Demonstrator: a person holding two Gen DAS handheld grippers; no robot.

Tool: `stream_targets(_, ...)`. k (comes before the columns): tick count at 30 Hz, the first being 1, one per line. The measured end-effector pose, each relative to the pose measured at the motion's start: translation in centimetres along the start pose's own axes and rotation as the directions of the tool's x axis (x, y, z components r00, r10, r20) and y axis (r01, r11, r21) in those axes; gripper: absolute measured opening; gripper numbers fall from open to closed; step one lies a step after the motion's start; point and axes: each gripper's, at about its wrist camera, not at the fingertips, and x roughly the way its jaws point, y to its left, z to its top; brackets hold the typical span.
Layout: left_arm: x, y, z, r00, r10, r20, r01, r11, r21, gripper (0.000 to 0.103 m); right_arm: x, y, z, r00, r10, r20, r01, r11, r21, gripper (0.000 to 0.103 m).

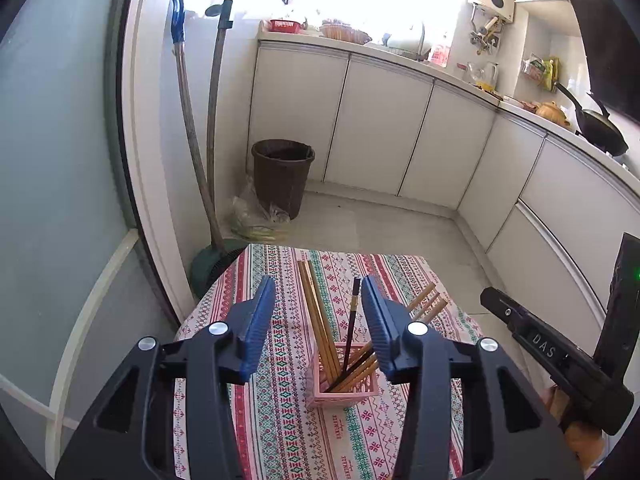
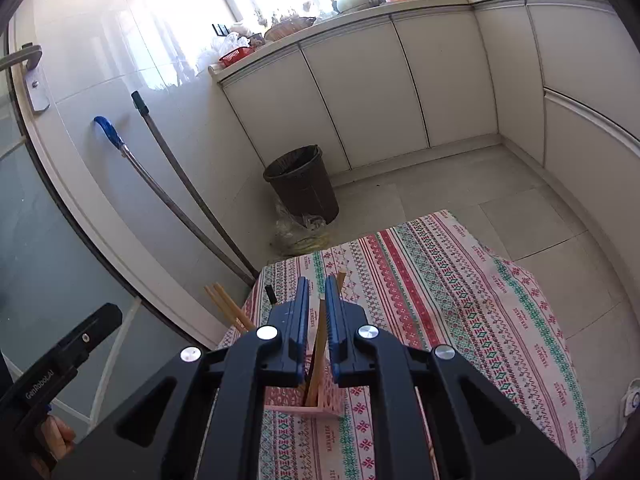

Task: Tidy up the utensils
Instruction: 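Open both grippers to release the sticks into the pink holder, then withdraw both grippers and reach toward the last sticks on the cloth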

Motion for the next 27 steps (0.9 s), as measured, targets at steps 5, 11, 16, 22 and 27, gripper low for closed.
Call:
stream_targets(5, 0.3, -0.9, -0.9, 1.000, 0.015, -0.011, -0.015, 1.000, 0.025, 0.054, -0.3, -0.2, -1.3, 0.999, -0.048, -0.006, 0.048, 0.997, -0.052, 0.026)
stream_targets(11, 0.5, -2.1, -2.1, 0.999, 0.027, -0.021, -0.025, 0.997, 0.067, 0.059, -0.7, -0.4, -2.5, 0.995, -0.102, 0.001, 0.102, 0.990, -0.096, 0.040)
stream_targets(16, 0.5, -2.7, -2.7, 0.999, 0.041, -0.014, -0.040, 0.995, 0.093, 0.066, -0.8, -1.2, -2.8, 0.990, -0.139, 0.000, 0.139, 0.986, -0.095, 0.047)
stream_targets(22, 1.2, -3.0, -3.5, 0.998, 0.055, -0.029, -0.052, 0.993, 0.102, 0.073, -1.2, -2.1, -3.1, 0.983, -0.181, 0.026, 0.182, 0.978, -0.100, 0.062)
stream_targets(27, 1.9, -3.5, -4.3, 0.997, 0.057, -0.052, -0.051, 0.992, 0.115, 0.075, -1.3, -2.8, -3.6, 0.978, -0.209, 0.023, 0.210, 0.971, -0.115, 0.068)
